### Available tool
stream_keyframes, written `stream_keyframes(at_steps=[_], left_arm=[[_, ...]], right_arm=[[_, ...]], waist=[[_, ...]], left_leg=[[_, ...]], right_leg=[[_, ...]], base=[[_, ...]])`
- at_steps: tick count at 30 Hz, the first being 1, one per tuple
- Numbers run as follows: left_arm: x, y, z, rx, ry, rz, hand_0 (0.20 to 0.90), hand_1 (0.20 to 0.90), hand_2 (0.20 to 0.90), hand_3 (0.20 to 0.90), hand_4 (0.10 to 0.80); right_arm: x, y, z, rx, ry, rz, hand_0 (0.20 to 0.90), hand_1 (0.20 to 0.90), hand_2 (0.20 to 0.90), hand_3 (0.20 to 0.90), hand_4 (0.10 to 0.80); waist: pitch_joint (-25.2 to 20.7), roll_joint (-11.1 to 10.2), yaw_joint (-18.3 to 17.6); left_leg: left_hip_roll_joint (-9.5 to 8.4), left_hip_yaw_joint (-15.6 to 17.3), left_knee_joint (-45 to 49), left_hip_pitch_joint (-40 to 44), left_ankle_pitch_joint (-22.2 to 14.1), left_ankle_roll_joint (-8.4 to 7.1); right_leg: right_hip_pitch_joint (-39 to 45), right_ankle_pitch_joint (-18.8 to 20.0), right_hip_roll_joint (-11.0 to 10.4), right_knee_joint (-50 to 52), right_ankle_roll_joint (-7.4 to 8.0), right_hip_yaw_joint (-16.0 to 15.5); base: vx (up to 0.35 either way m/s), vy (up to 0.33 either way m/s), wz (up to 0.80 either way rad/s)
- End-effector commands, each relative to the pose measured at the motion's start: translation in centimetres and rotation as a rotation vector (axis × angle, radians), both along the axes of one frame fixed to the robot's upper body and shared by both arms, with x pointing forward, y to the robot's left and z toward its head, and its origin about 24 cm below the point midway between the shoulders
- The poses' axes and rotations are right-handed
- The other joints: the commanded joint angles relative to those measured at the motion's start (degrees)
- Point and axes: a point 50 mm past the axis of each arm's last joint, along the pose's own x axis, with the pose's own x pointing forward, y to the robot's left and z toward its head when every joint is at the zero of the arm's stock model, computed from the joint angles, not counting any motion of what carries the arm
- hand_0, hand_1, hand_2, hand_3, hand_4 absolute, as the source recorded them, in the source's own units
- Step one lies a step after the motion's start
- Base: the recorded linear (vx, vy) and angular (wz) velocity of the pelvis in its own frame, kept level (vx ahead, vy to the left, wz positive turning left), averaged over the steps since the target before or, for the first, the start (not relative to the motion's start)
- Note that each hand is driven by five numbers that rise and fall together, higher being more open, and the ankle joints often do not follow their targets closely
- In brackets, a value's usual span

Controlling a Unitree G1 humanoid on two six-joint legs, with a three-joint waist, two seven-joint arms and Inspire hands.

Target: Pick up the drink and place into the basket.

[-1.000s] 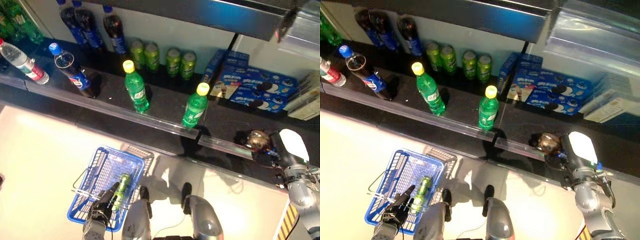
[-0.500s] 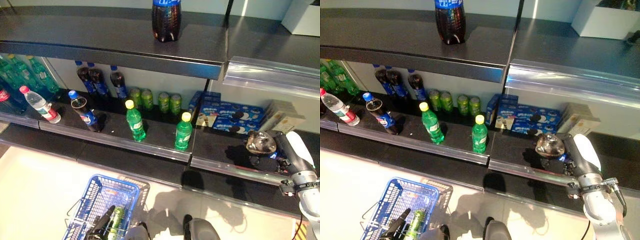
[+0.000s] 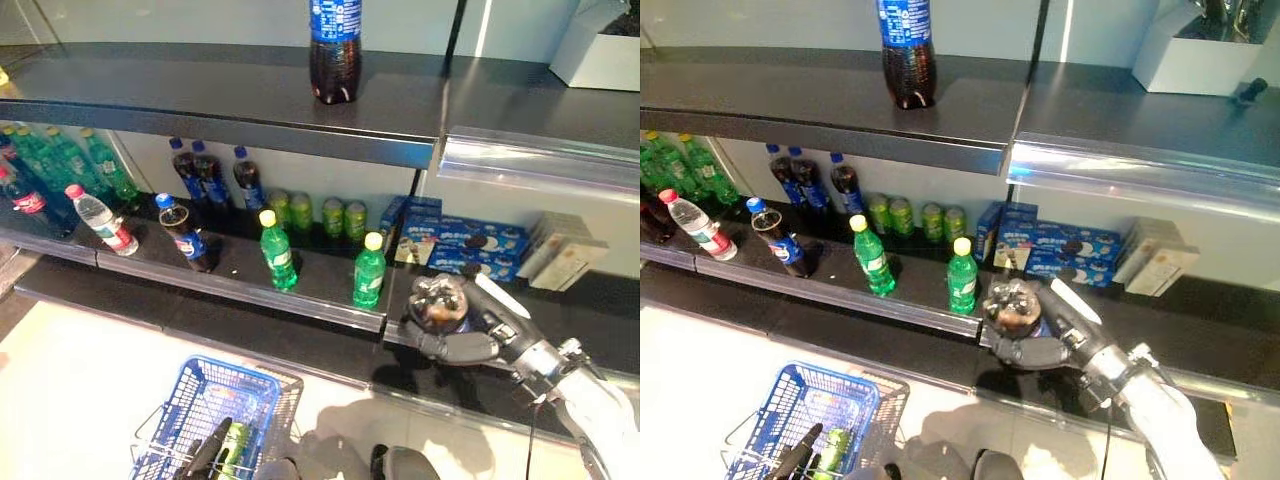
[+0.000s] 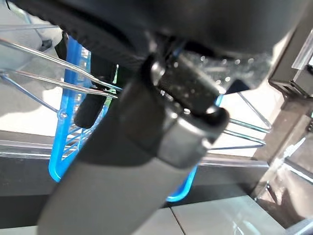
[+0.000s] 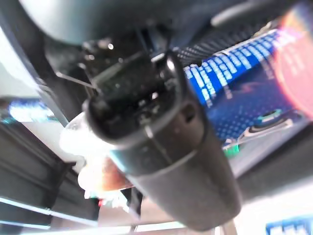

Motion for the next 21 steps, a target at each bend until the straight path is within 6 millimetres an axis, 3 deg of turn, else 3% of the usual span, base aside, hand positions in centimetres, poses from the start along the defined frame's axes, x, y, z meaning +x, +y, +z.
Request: stream_keyframes(at_steps=[1, 10, 12, 21], left_arm=[[4.5, 2.7, 4.1, 0.186, -0.326, -0.099, 0.3, 0.3, 0.3, 0.2, 0.1], [6.5, 1.8, 5.5, 0.2, -0.423, -0.201, 0.3, 0.3, 0.3, 0.2, 0.1], [7.5, 1.1, 6.3, 0.198, -0.472, -0.246, 0.3, 0.3, 0.3, 0.2, 0.1], [10.0, -1.4, 9.4, 0.205, -0.631, -0.428, 0.3, 0.3, 0.3, 0.2, 0.1]], right_arm=[[1.3, 3.0, 8.2, 0.256, -0.383, 0.201, 0.3, 0.3, 0.3, 0.2, 0.1], [1.3, 6.2, 7.8, 0.452, -0.272, 0.389, 0.3, 0.3, 0.3, 0.2, 0.1], [1.1, 7.8, 7.7, 0.524, -0.255, 0.443, 0.3, 0.3, 0.3, 0.2, 0.1], [1.1, 11.3, 7.4, 0.592, -0.262, 0.472, 0.3, 0.3, 0.3, 0.2, 0.1]], waist=[[-2.6, -0.9, 1.2], [-2.8, -0.4, 3.2], [-2.8, -0.2, 4.3], [-2.2, 0.8, 7.6]], left_leg=[[2.25, -2.2, 2.9, -5.0, 14.8, -2.11], [1.51, -4.1, 1.3, -5.3, 15.4, -2.21], [1.09, -5.1, 0.9, -5.6, 15.8, -2.24], [-0.25, -8.0, 1.1, -7.1, 16.7, -2.02]], right_leg=[[9.3, 2.8, 1.2, -9.7, -0.13, 1.5], [9.5, 2.7, 0.7, -9.9, -0.16, 0.0], [9.5, 2.7, 0.6, -9.7, -0.2, -0.8], [9.7, 2.6, 0.2, -9.4, -0.57, -3.2]], base=[[-0.012, 0.049, 0.04], [-0.005, 0.035, 0.12], [-0.001, 0.024, 0.11], [-0.009, 0.025, 0.22]])
